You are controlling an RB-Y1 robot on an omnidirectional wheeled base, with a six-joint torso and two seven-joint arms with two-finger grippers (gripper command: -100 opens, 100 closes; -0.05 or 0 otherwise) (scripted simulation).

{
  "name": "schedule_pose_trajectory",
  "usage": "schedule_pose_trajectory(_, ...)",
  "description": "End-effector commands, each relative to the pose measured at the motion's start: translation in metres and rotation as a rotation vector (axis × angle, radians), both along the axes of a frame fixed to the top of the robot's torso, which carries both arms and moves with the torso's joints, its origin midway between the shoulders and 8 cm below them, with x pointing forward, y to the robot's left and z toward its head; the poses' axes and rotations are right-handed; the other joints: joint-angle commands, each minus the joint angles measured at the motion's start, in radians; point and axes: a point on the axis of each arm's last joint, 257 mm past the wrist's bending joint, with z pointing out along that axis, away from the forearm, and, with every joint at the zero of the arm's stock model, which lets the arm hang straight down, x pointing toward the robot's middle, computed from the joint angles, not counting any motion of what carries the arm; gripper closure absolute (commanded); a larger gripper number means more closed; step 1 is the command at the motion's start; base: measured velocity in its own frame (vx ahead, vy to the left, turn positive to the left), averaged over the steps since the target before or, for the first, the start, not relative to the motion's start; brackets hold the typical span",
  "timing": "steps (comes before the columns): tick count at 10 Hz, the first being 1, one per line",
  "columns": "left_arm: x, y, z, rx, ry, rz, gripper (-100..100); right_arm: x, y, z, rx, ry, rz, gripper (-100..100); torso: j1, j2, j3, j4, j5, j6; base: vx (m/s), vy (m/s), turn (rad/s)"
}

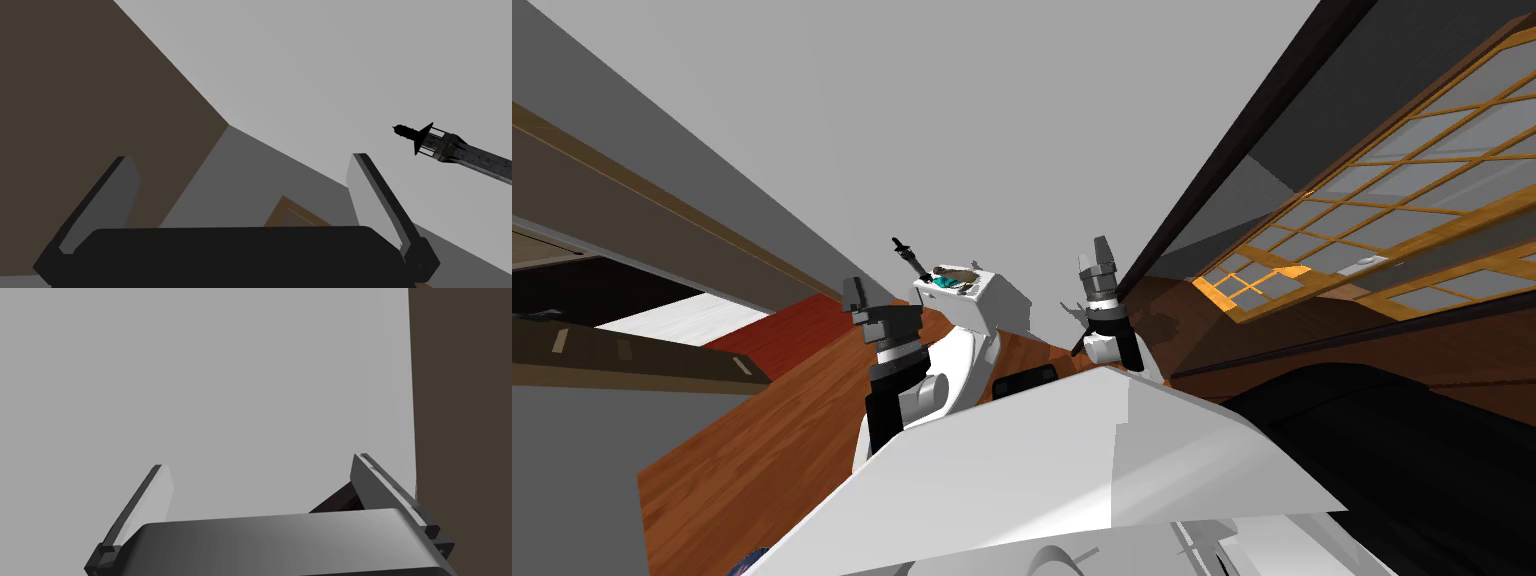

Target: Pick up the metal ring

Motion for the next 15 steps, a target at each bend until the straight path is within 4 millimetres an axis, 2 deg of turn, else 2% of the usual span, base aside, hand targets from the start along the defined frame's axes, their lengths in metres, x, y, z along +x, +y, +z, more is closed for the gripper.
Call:
schedule_pose_trajectory(1, 0.004, -0.004, -0.005, 0.036, 0.021, -0.014, -100, 0.000, 0.000, 0.000, 0.000, 0.000, 0.000, 0, 0.000, 0.000, 0.000, 0.000, 0.000, 0.000, 0.003, -0.006, 0.010)
schedule_pose_trajectory(7, 0.037, -0.007, -0.046, 0.150, 0.170, -0.031, -100, 0.000, 0.000, 0.000, 0.000, 0.000, 0.000, 0, -0.001, -0.001, -0.001, 0.000, 0.000, 0.000, 0.014, -0.022, 0.021)
schedule_pose_trajectory(14, 0.074, 0.008, -0.105, 0.180, 0.356, 0.011, -100, 0.000, 0.000, 0.000, 0.000, 0.000, 0.000, 0, -0.002, -0.002, -0.001, -0.001, 0.000, 0.000, 0.026, -0.028, 0.025)
schedule_pose_trajectory(15, 0.081, 0.013, -0.119, 0.178, 0.400, 0.023, -100, 0.000, 0.000, 0.000, 0.000, 0.000, 0.000, 0, -0.002, -0.003, -0.002, -0.001, 0.000, 0.000, 0.044, -0.036, 0.031)
